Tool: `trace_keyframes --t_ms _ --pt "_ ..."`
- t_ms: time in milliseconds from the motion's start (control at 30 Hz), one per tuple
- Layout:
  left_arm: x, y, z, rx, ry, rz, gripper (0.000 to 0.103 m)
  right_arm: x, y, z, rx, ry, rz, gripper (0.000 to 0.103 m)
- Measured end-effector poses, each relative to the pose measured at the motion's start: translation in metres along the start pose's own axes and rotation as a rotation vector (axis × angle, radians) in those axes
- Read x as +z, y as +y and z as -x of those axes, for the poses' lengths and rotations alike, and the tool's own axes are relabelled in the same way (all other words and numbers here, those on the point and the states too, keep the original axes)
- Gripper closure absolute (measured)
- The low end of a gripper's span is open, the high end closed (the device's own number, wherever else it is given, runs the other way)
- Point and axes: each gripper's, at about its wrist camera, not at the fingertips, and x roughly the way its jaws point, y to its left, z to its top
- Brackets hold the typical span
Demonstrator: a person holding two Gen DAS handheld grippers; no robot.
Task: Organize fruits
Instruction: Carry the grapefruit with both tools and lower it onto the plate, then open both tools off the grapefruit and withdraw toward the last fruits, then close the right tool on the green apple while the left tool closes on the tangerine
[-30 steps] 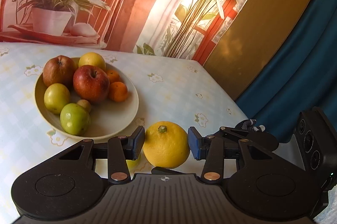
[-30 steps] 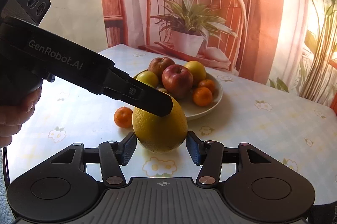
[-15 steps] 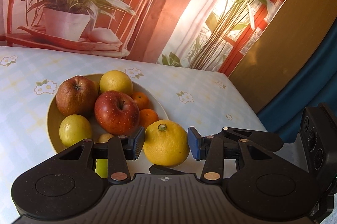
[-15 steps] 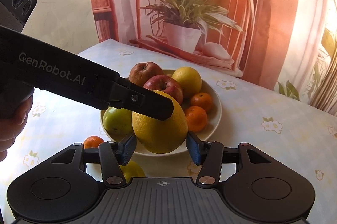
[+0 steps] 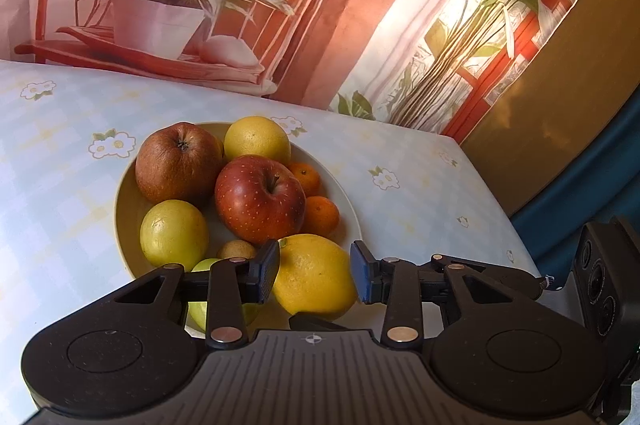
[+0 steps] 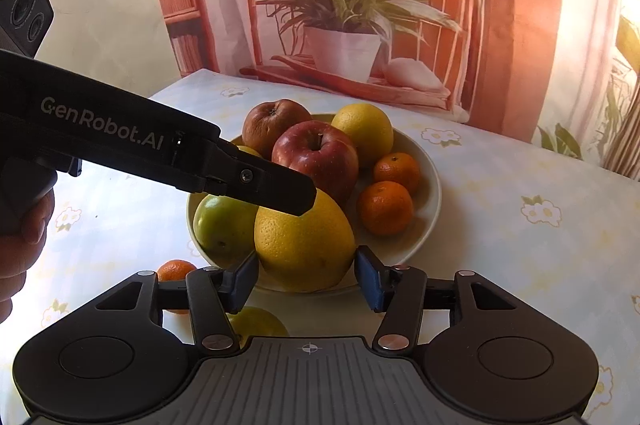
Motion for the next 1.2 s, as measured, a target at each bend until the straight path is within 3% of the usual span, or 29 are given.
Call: trace_keyframes --t_ms 133,200,400,600,833,967,1200 --pt "-0.003 0.003 0.008 0.014 -0.023 0.009 0.063 -0.01 0.004 0.006 -0.022 -0.054 -0.017 0.053" --pt "-0.005 0.004 0.015 0.014 -0.038 0.01 0.063 -0.016 0.006 0.011 -0.035 -0.085 -0.046 0.047" --pt "-0.016 0.008 0.042 0.044 -0.109 -0.019 0.063 -0.045 0.011 0.027 -0.034 -0.182 -0.145 0.047" --pt "-0.033 0.016 0.063 0.089 -0.151 -0.057 0.062 -0.065 0.018 0.036 -0.024 -0.226 -0.162 0.047" --pt "-0.052 0.025 0.073 0.104 -0.144 -0.096 0.061 -0.078 0.027 0.038 0.015 -0.225 -0.13 0.05" --pt "-0.06 0.025 0.069 0.103 -0.117 -0.117 0.061 -0.079 0.033 0.036 0.037 -0.223 -0.109 0.059" --pt "-0.07 0.031 0.06 0.097 -0.076 -0.113 0.06 -0.08 0.032 0.037 0.057 -0.218 -0.105 0.059"
